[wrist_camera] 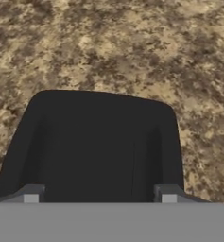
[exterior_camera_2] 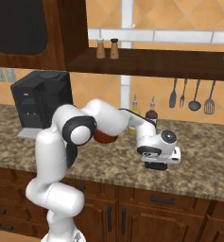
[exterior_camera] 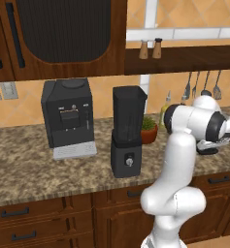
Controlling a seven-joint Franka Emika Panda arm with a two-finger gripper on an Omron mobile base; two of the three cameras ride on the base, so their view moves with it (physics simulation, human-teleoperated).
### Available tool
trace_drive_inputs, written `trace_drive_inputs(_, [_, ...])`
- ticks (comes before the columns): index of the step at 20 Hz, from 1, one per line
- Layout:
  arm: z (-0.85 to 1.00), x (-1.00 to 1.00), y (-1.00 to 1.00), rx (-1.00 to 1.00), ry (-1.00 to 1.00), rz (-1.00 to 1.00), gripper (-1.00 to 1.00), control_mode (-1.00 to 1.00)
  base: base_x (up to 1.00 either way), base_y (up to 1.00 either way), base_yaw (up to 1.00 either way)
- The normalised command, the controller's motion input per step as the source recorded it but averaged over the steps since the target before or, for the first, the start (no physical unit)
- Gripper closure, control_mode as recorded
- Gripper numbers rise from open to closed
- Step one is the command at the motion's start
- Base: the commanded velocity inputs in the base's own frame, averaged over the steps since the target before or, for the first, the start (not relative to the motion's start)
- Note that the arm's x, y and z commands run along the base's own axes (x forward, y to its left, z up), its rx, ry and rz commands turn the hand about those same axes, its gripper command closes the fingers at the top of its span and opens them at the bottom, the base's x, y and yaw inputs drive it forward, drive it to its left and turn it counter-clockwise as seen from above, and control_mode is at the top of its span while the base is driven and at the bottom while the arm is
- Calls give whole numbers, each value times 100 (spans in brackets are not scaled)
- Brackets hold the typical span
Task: Close the lid blender by securely placing the lid on top.
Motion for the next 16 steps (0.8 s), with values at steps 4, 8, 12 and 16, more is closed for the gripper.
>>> trace_drive_inputs(4, [-37,5,25,-1,0,0,100,-100,0,0,0])
trace_drive_inputs(8, [-9,4,3,0,0,0,100,-100,0,0,0])
trace_drive_inputs(12, [-26,-2,10,0,0,1,100,-100,0,0,0])
trace_drive_inputs(16, [10,-19,28,0,0,9,100,-100,0,0,0])
